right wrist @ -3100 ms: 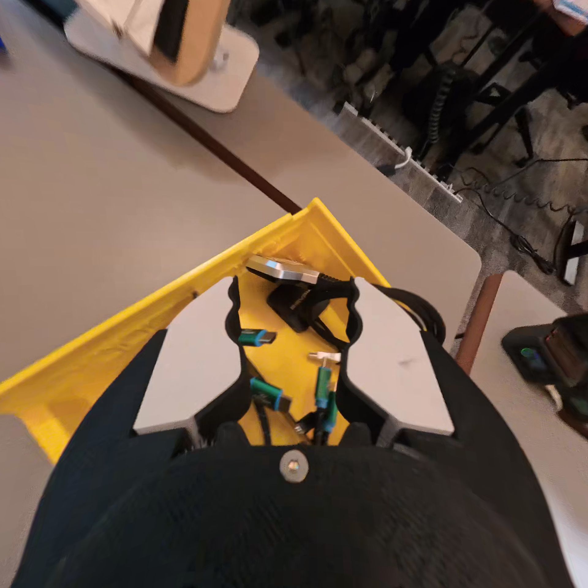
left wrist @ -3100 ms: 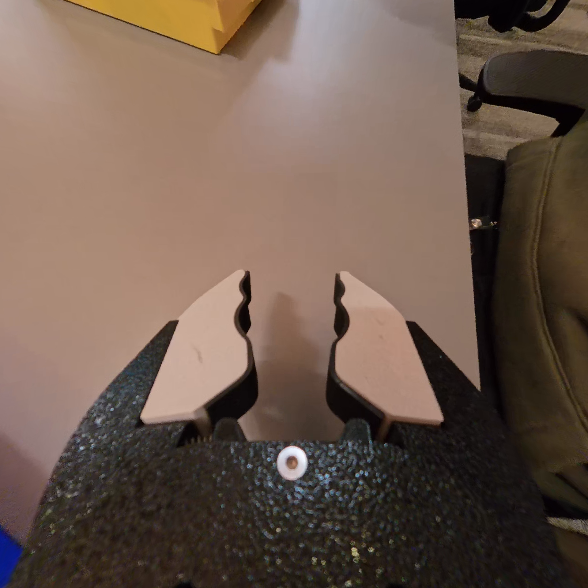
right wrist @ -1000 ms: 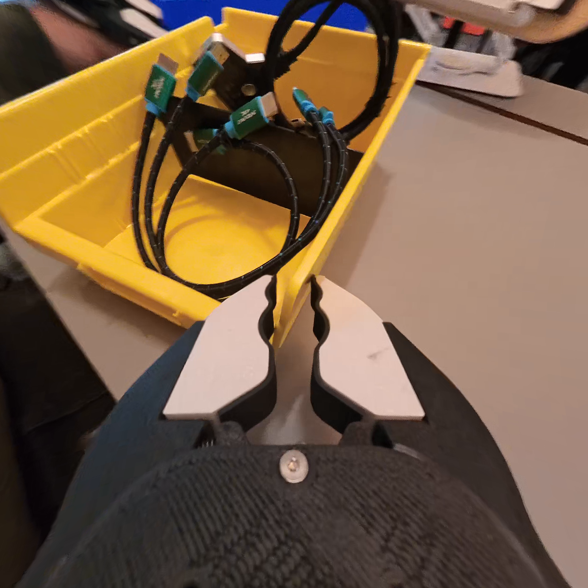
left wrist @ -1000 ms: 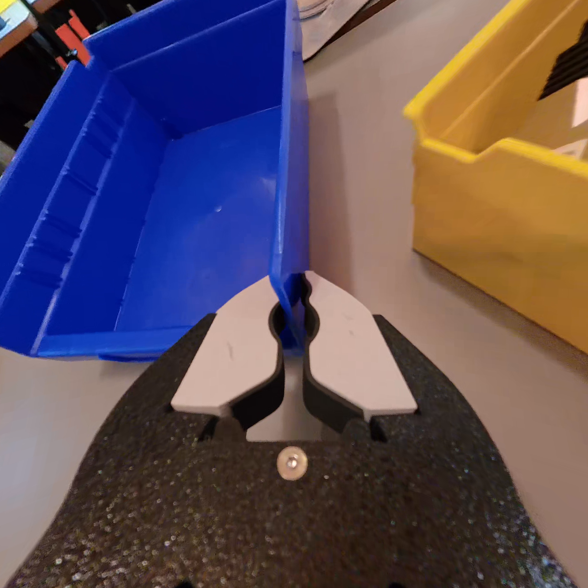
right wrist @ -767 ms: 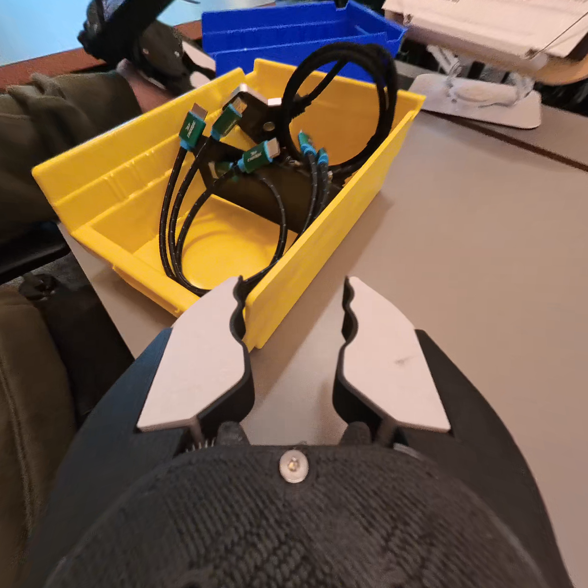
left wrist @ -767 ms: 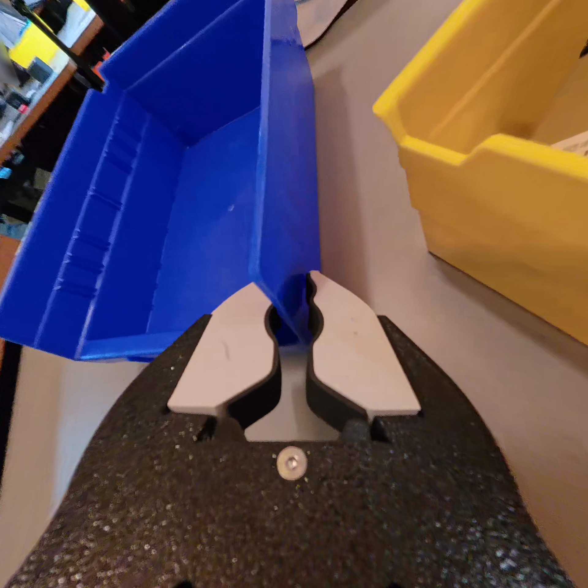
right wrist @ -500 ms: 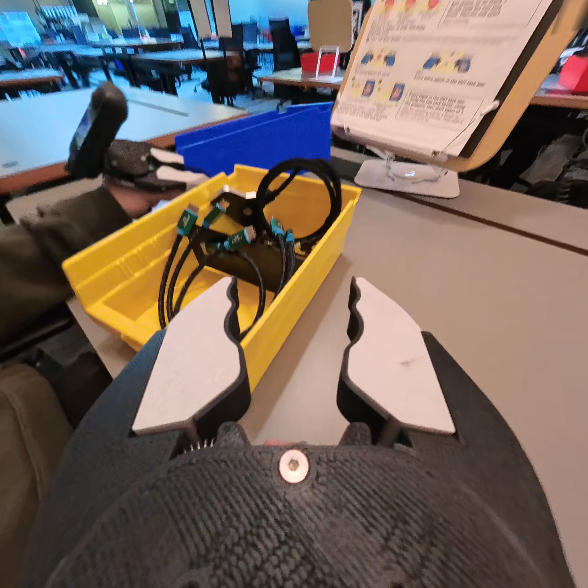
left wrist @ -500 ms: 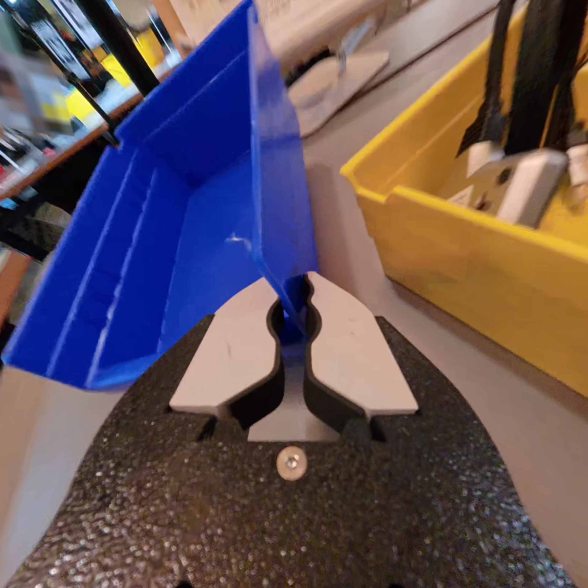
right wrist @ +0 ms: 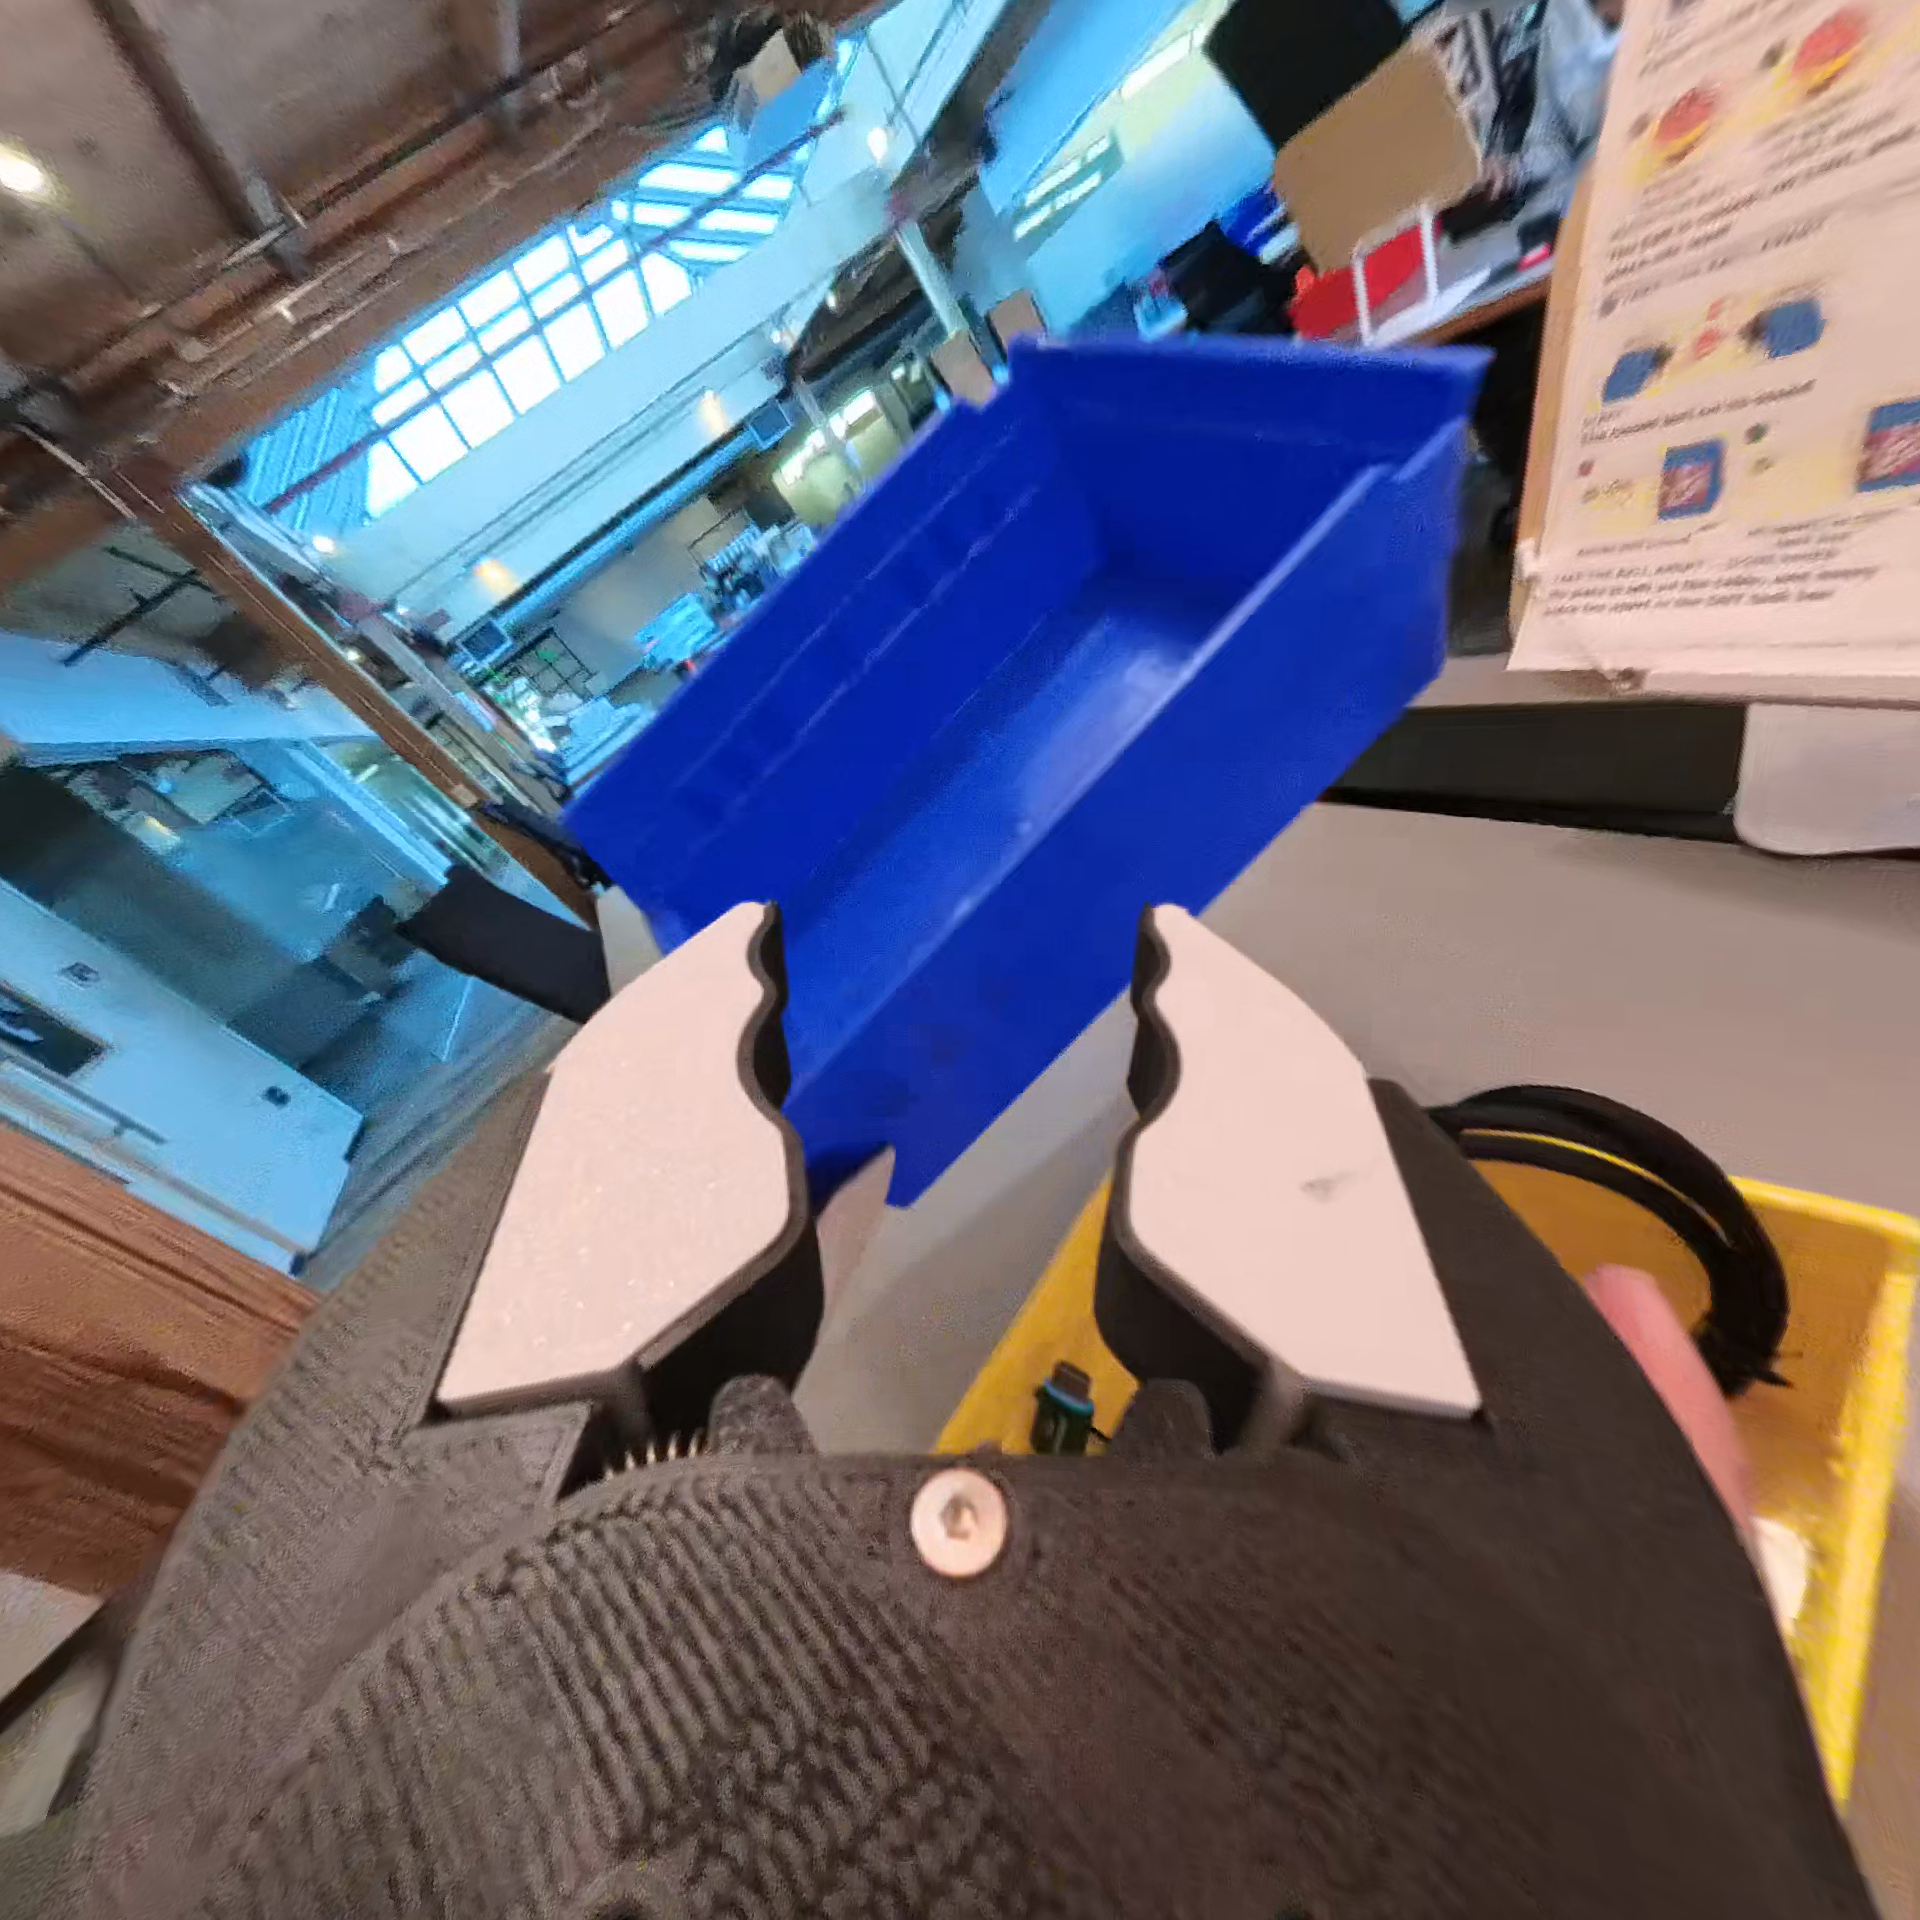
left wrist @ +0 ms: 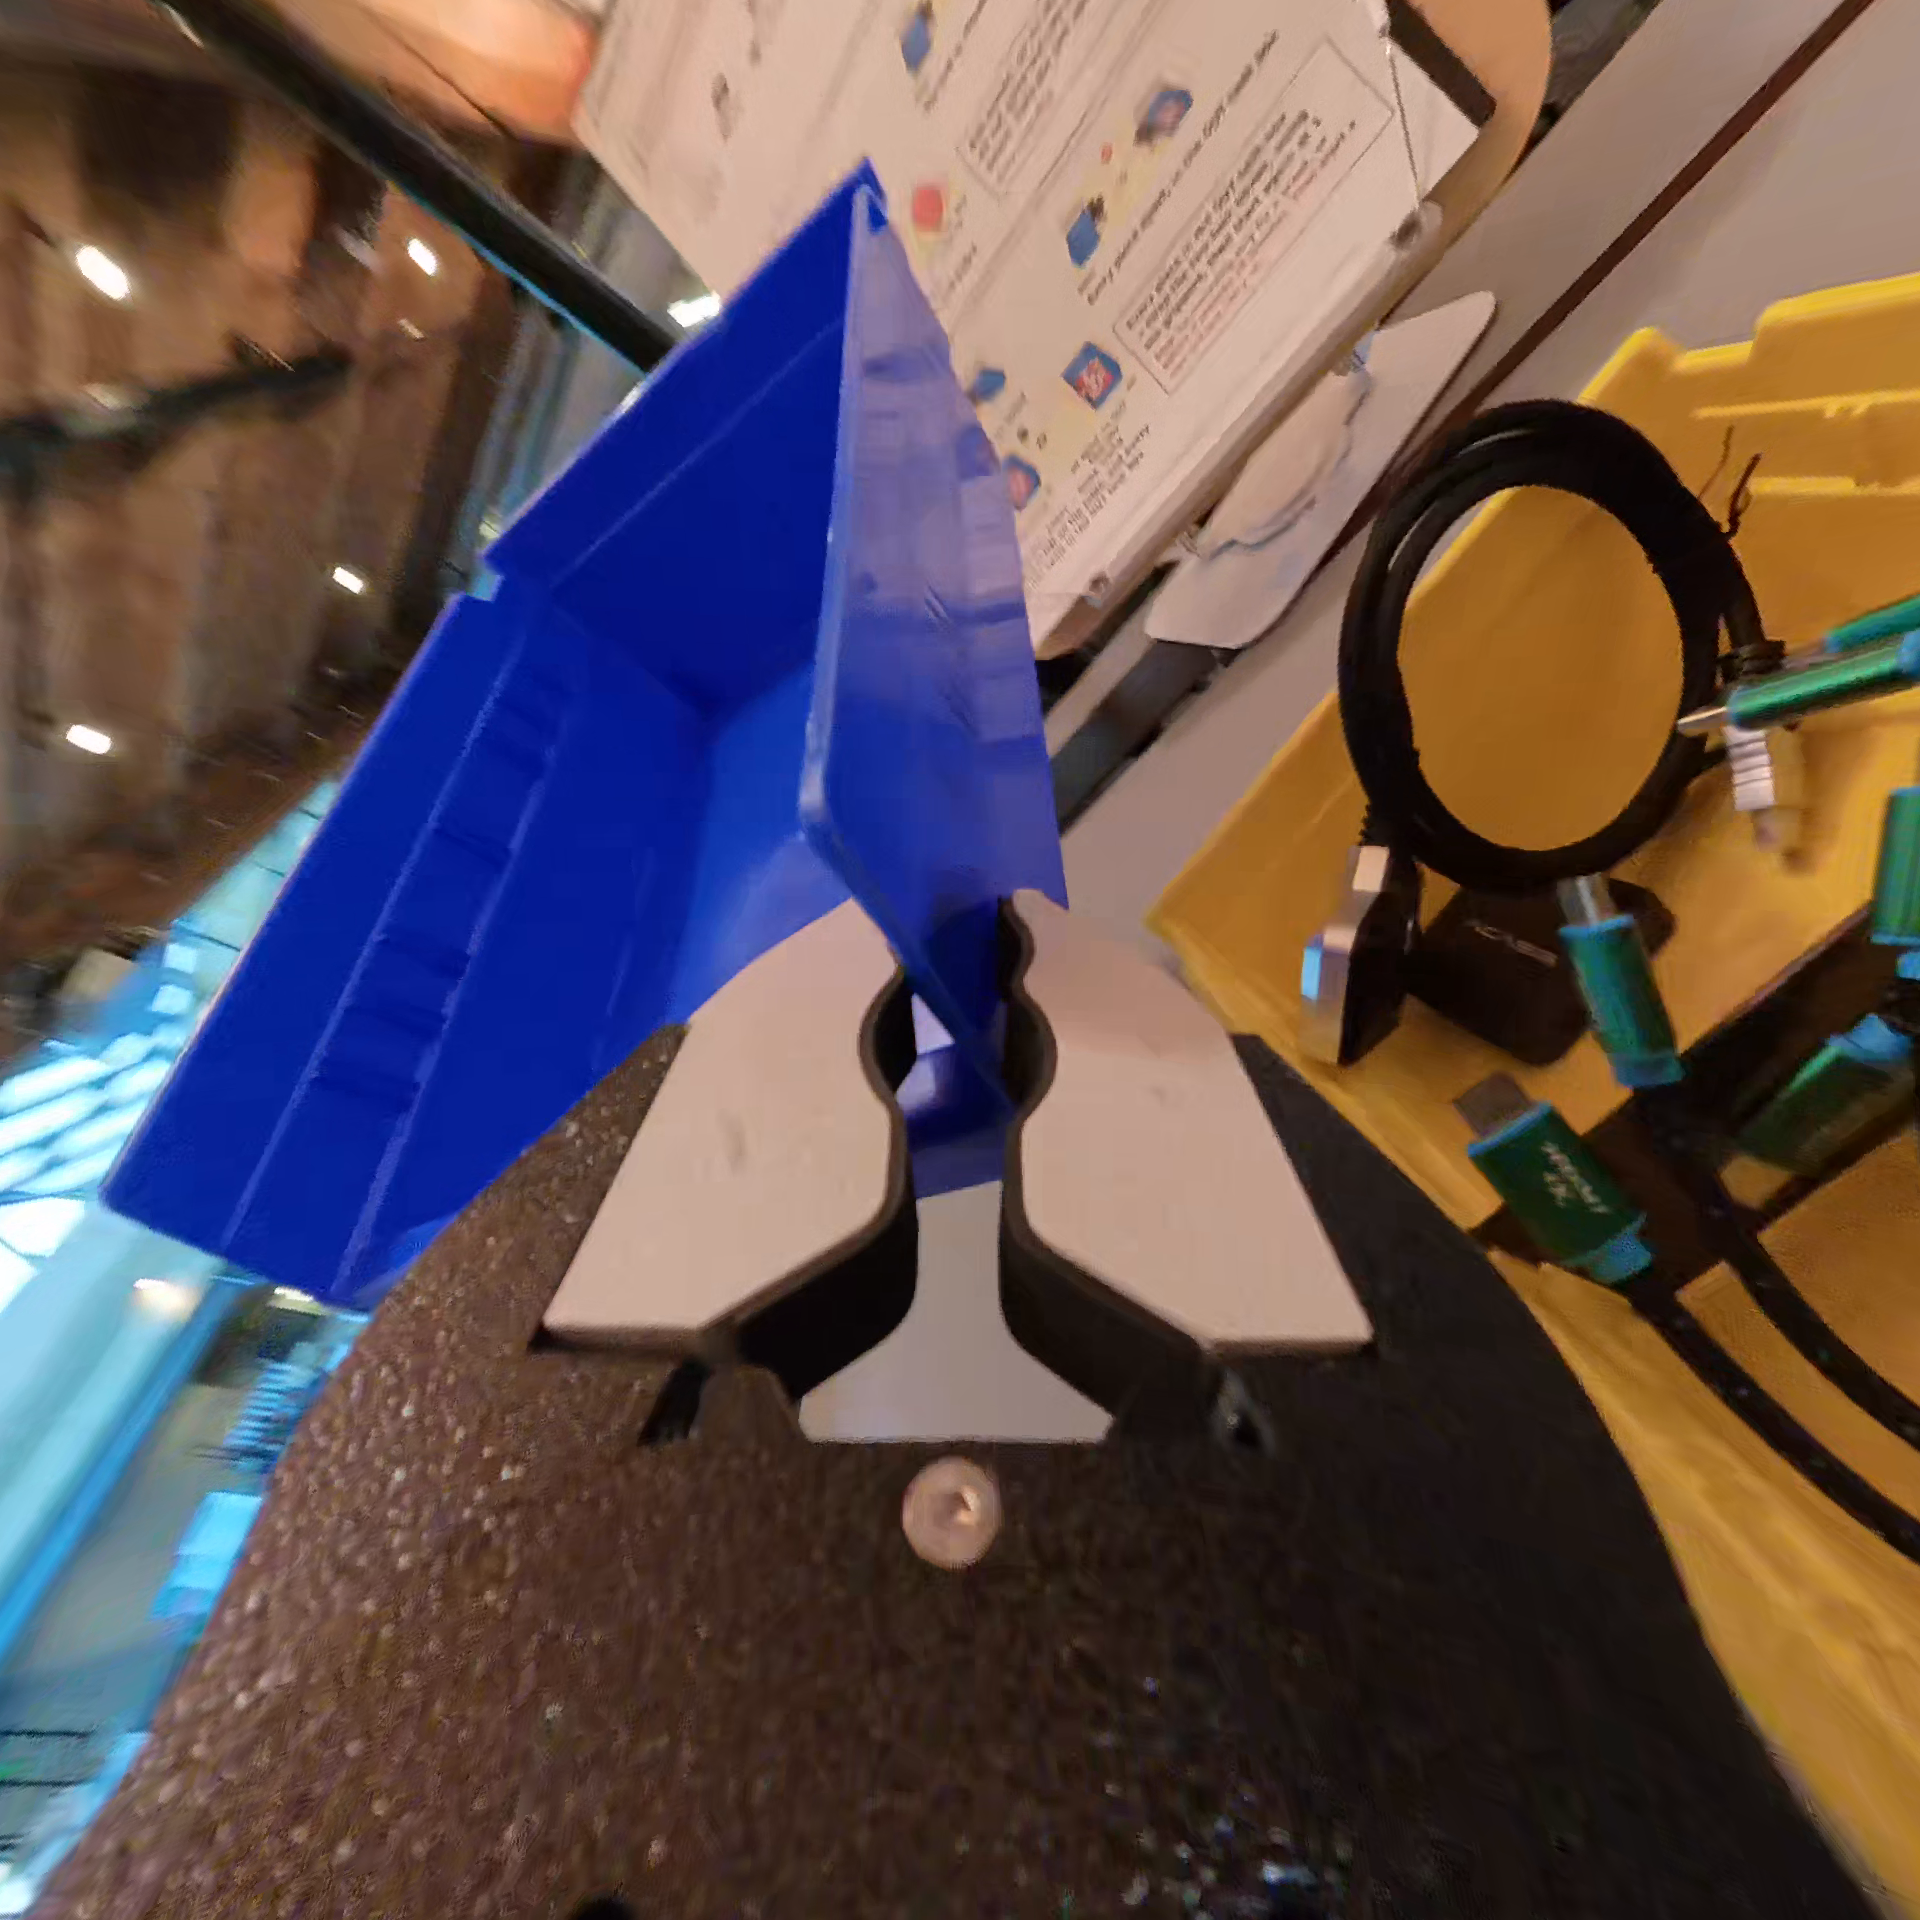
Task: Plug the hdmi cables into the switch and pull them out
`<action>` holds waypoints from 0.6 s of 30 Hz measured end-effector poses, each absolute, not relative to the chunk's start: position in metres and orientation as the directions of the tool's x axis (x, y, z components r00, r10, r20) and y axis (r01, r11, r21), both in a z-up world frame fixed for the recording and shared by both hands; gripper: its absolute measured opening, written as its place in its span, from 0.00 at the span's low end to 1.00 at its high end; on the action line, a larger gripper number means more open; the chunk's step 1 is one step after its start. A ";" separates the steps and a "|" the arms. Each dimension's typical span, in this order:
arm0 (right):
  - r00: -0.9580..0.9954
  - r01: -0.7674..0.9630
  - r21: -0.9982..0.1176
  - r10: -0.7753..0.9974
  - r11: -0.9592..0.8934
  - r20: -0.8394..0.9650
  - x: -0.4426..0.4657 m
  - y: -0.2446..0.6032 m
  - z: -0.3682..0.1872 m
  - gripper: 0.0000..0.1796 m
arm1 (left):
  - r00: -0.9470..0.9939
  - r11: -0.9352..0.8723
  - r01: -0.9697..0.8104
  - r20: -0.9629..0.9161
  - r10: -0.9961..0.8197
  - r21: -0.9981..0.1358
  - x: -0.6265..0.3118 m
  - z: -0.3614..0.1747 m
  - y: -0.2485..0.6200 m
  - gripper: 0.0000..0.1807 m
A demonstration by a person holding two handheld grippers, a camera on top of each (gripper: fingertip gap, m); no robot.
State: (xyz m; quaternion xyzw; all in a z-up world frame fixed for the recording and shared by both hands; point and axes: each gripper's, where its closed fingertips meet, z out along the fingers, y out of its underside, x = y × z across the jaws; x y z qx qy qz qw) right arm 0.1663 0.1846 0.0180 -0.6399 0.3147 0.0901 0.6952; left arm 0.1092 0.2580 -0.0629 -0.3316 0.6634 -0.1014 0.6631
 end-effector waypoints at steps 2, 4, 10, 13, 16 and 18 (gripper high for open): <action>0.767 -0.526 -0.839 -0.346 0.141 -0.539 0.182 0.194 0.011 0.34 | 0.128 0.816 -0.286 -0.864 -0.488 -0.503 0.107 -0.060 0.240 0.07; 0.748 -0.550 -0.825 -0.364 0.129 -0.556 0.190 0.197 0.003 0.32 | 0.162 0.854 -0.256 -0.891 -0.423 -0.452 0.107 -0.057 0.224 0.07; 0.654 -0.688 -0.694 -0.234 0.213 -0.719 0.200 0.183 -0.010 0.23 | 0.204 0.919 -0.221 -0.937 -0.284 -0.327 0.112 -0.061 0.196 0.07; 0.633 -0.698 -0.693 -0.296 0.181 -0.715 0.198 0.181 -0.028 0.37 | 0.200 0.956 -0.205 -0.965 -0.168 -0.209 0.117 -0.070 0.176 0.09; 0.646 -0.653 -0.749 -0.432 0.116 -0.629 0.205 0.172 -0.045 0.28 | 0.207 0.973 -0.141 -0.966 -0.153 -0.184 0.118 -0.073 0.156 0.10; 0.587 -0.713 -0.688 -0.422 0.133 -0.691 0.209 0.169 -0.053 0.22 | 0.211 0.980 -0.146 -0.972 -0.102 -0.135 0.118 -0.074 0.146 0.11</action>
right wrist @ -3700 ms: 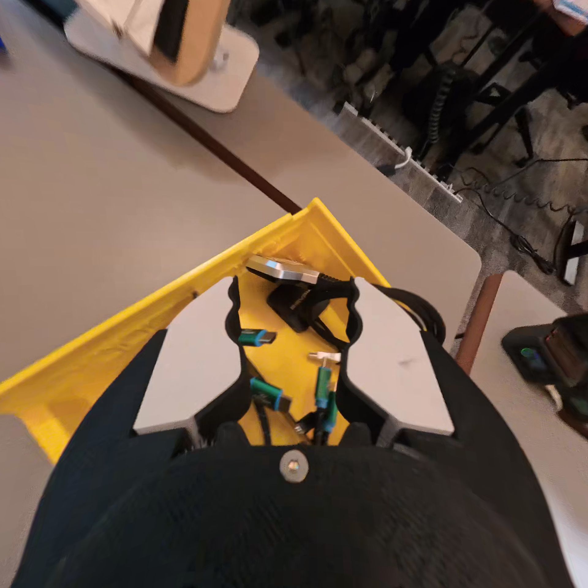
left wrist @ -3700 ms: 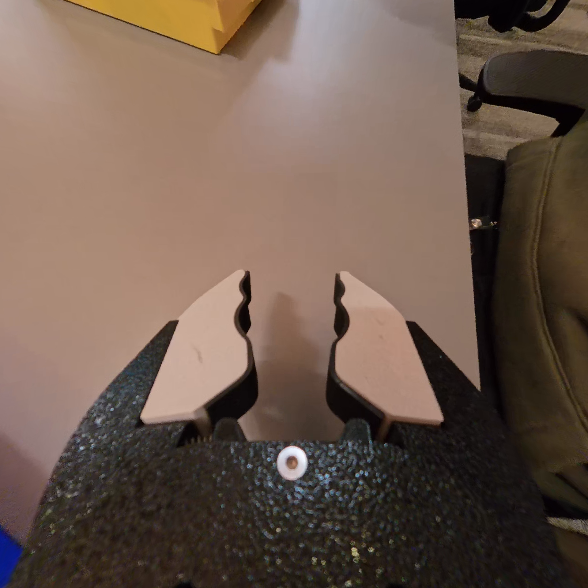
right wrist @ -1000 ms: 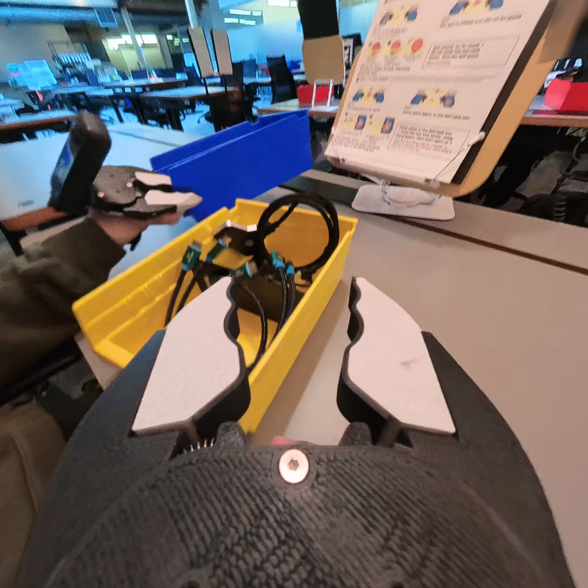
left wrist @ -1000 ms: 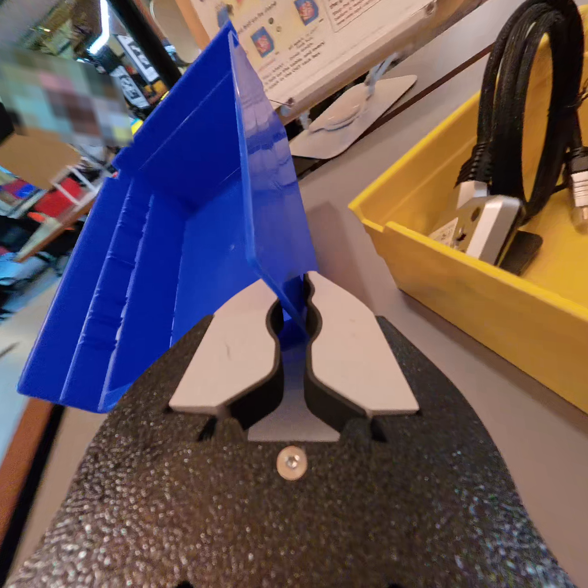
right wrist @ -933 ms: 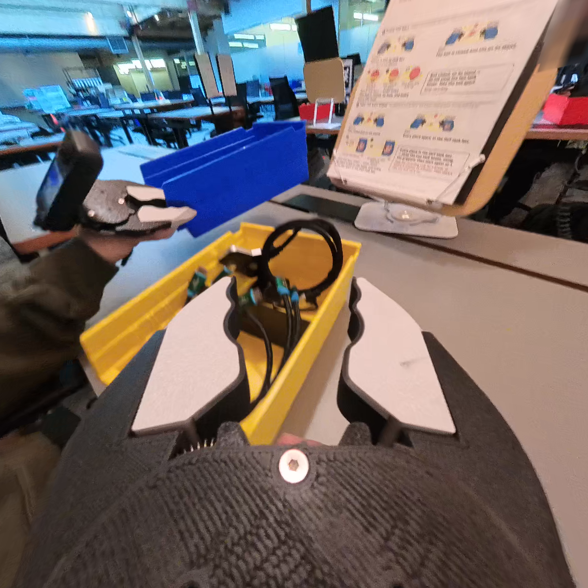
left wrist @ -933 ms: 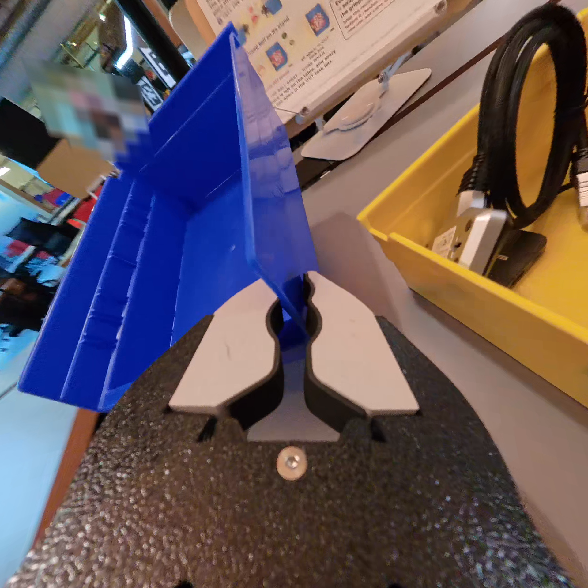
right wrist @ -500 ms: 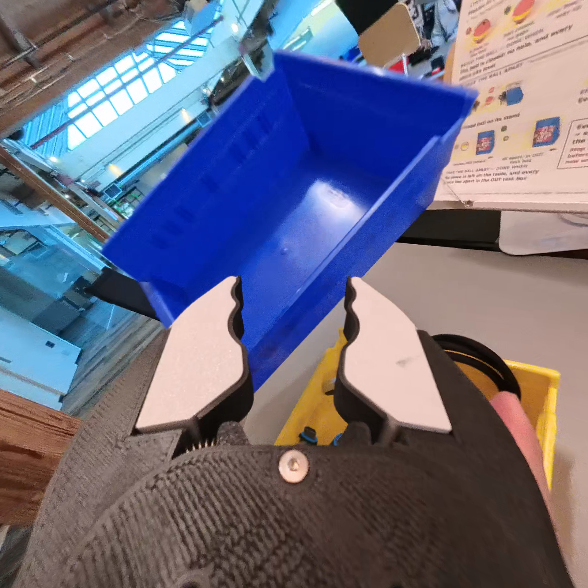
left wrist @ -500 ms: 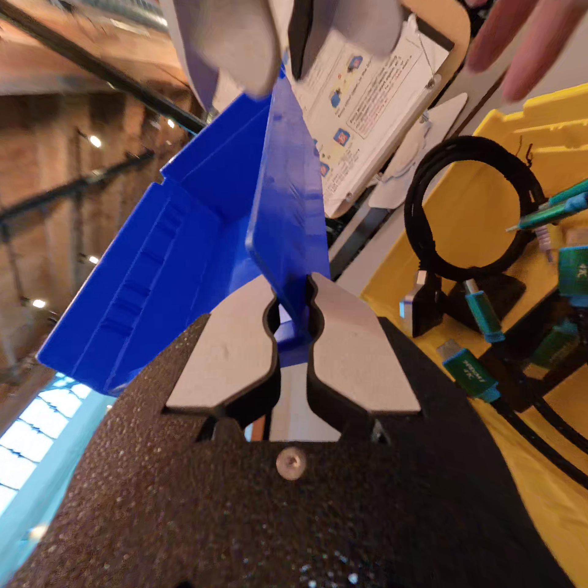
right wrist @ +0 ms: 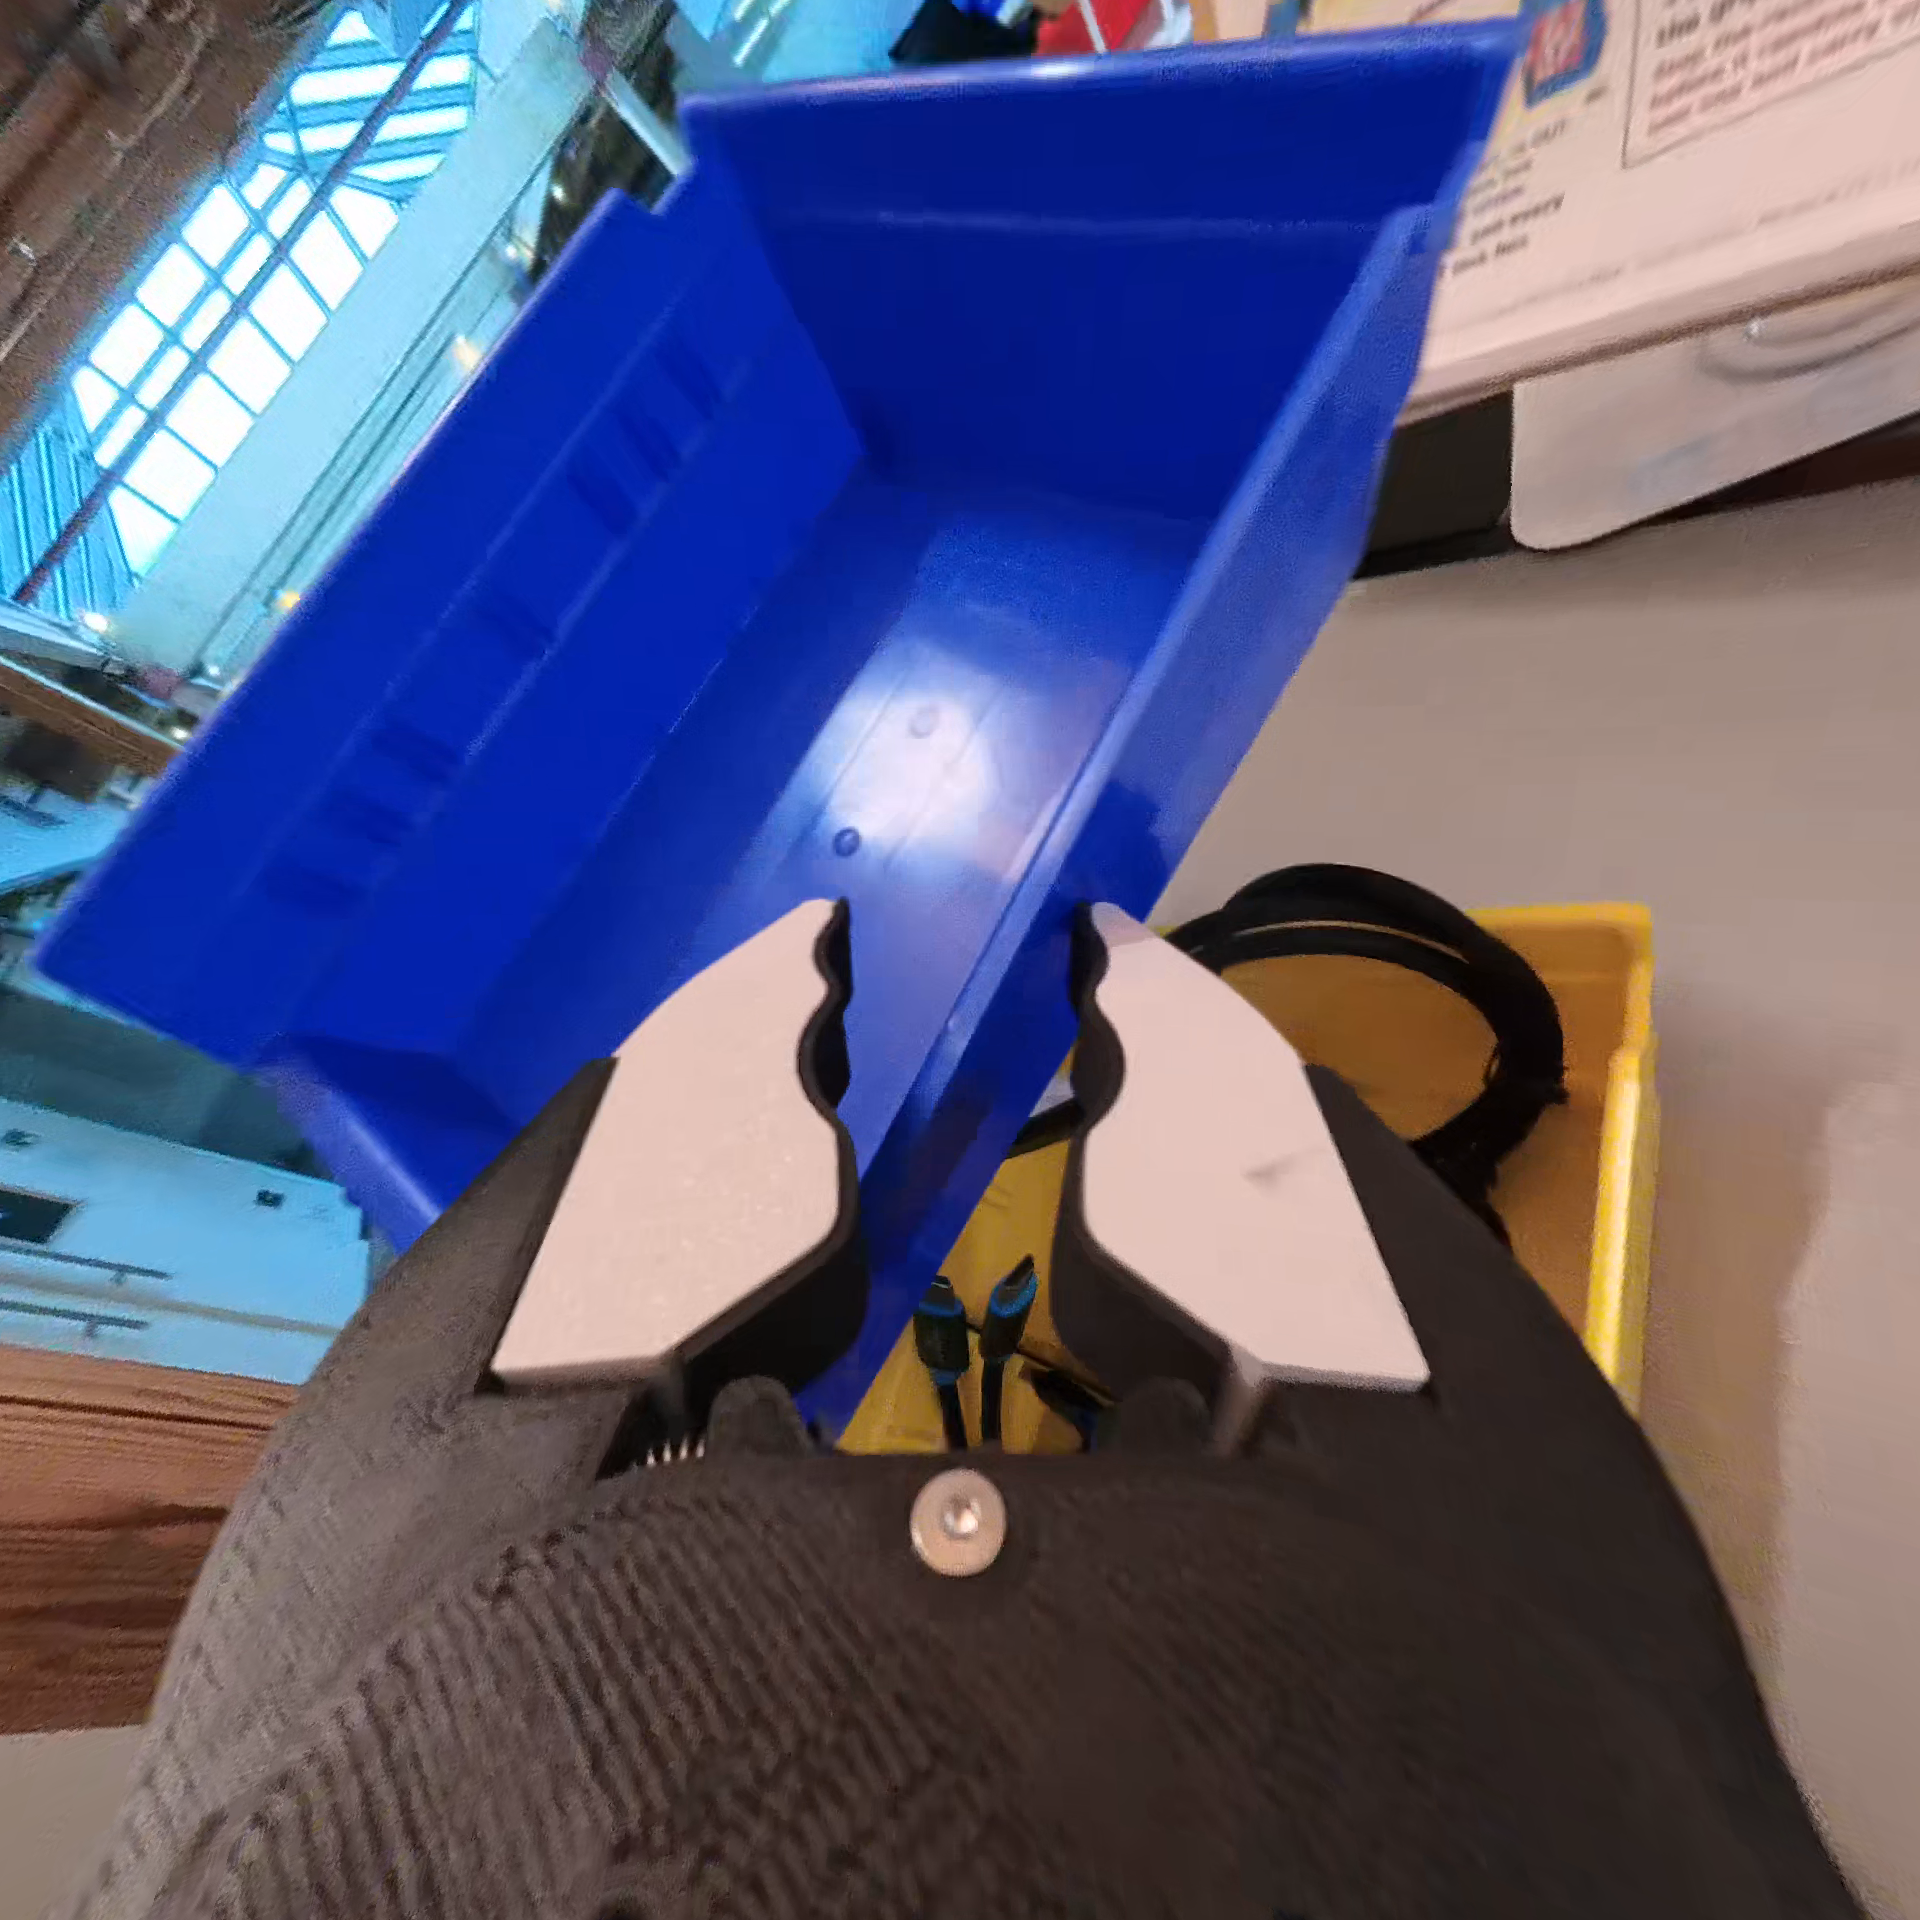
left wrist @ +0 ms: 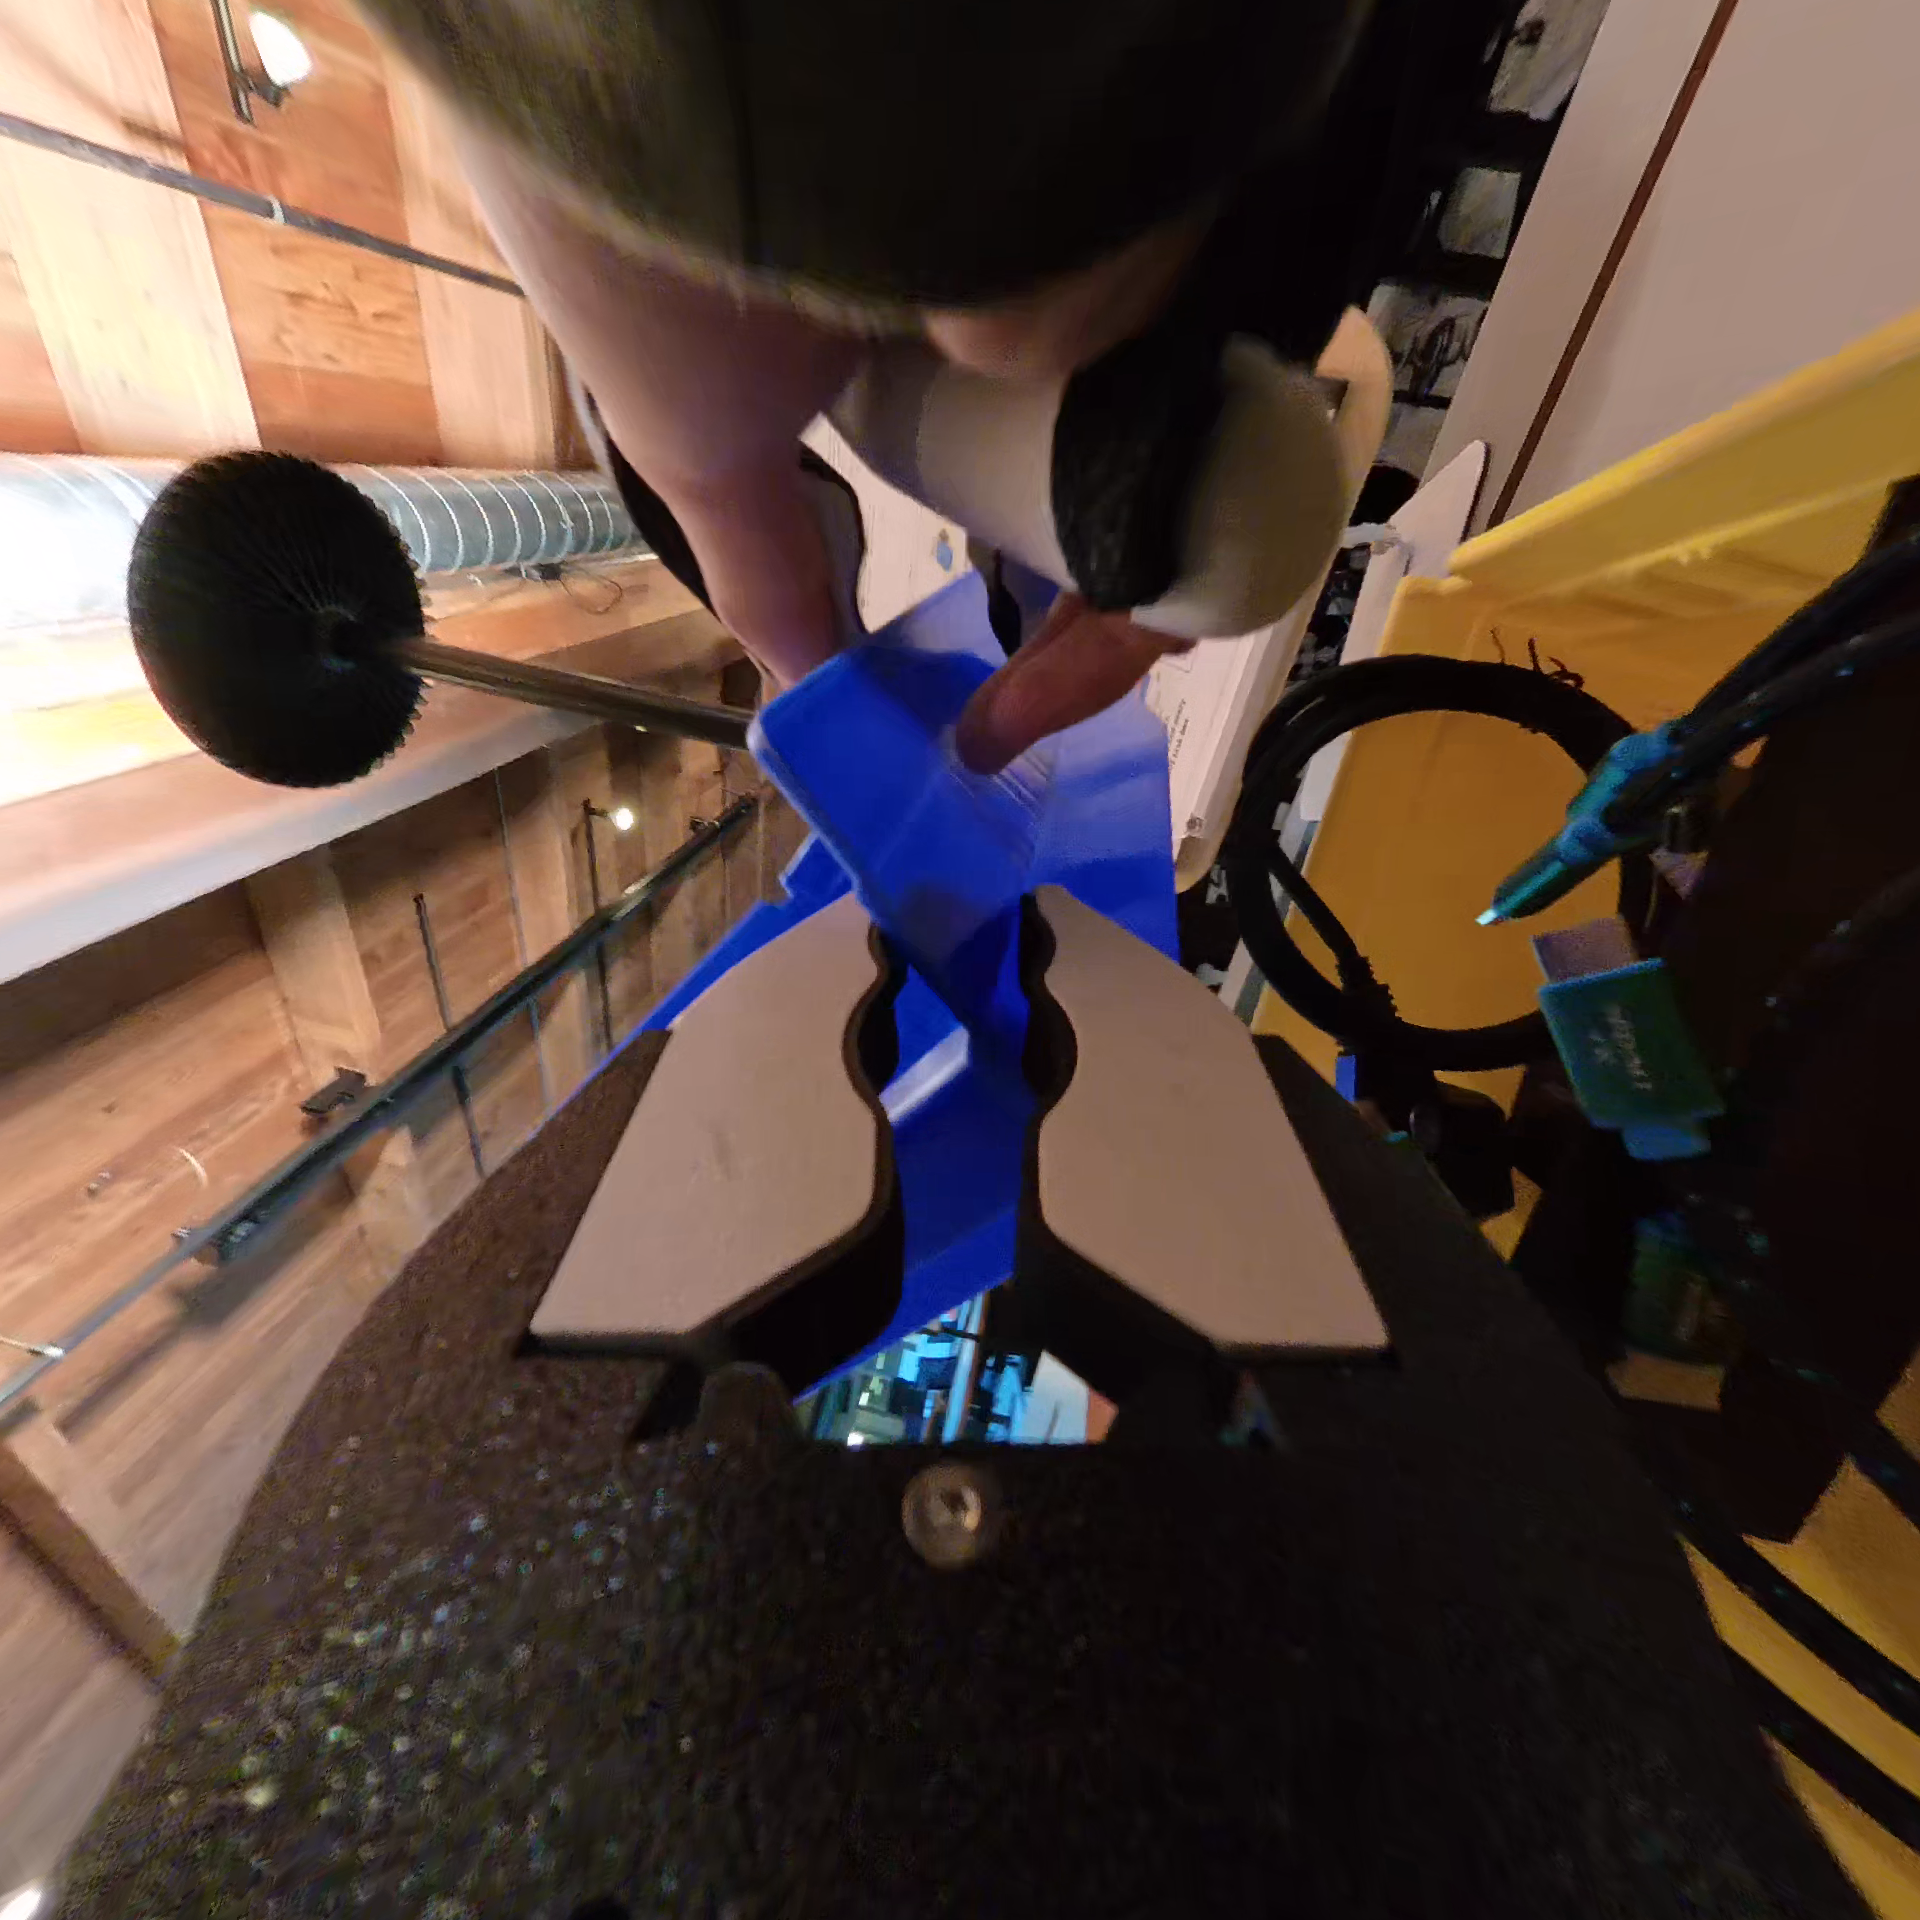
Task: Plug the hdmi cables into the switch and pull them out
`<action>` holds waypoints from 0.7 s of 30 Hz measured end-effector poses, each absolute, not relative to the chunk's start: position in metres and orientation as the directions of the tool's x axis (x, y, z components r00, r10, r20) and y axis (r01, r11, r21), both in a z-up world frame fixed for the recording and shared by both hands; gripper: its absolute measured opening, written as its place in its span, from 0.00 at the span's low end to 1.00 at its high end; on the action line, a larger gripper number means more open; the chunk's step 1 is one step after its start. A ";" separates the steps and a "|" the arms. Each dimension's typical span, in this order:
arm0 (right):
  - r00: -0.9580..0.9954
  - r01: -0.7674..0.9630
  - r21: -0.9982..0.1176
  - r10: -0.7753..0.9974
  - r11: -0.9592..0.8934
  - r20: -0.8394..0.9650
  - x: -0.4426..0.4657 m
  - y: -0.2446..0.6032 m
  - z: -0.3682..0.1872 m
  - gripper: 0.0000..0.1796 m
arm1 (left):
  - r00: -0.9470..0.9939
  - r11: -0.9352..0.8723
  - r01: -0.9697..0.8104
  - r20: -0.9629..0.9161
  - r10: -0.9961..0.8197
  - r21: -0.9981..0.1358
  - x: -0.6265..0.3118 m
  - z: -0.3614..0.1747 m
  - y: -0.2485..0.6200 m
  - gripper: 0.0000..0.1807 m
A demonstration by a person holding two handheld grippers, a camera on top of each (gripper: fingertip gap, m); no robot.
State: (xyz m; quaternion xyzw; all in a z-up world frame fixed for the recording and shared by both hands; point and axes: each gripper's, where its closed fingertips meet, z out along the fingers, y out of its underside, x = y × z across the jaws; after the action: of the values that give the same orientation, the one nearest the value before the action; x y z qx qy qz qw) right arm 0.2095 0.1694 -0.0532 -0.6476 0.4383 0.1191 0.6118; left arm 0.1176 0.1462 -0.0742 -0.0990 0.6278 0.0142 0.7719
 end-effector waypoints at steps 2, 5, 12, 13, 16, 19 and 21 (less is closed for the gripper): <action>0.556 -0.743 -0.655 -0.419 0.138 -0.718 0.213 0.167 -0.060 0.15 | 0.224 0.986 -0.160 -0.974 -0.013 -0.050 0.117 -0.076 0.138 0.12; 0.566 -0.739 -0.652 -0.370 0.169 -0.737 0.218 0.162 -0.056 0.07 | 0.253 0.997 -0.064 -0.966 0.058 0.044 0.114 -0.080 0.118 0.12; 0.660 -0.614 -0.753 -0.367 0.238 -0.655 0.245 0.115 -0.015 0.04 | 0.139 0.993 0.109 -0.989 -0.055 -0.040 0.088 -0.090 0.094 0.20; 0.664 -0.579 -0.777 -0.410 0.247 -0.625 0.254 0.099 -0.009 0.04 | 0.106 0.988 0.116 -0.988 -0.113 -0.101 0.081 -0.090 0.098 0.20; 0.643 -0.479 -0.840 -0.550 0.254 -0.533 0.283 0.036 0.004 0.05 | 0.006 0.935 0.038 -0.935 -0.353 -0.353 0.069 -0.095 0.128 0.18; 0.573 -0.394 -0.901 -0.718 0.182 -0.396 0.304 -0.039 -0.002 0.06 | -0.129 0.798 -0.110 -0.787 -0.603 -0.593 0.063 -0.120 0.164 0.23; 0.515 -0.371 -0.920 -0.796 0.127 -0.318 0.310 -0.089 -0.017 0.06 | -0.164 0.665 -0.205 -0.645 -0.747 -0.718 0.061 -0.136 0.186 0.30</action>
State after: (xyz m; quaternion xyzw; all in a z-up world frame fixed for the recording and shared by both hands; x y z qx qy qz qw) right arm 0.3104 -0.0889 -0.0166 -0.6361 0.4590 -0.1788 0.5940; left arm 0.0606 0.1864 -0.1358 -0.3290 0.7228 -0.2435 0.5567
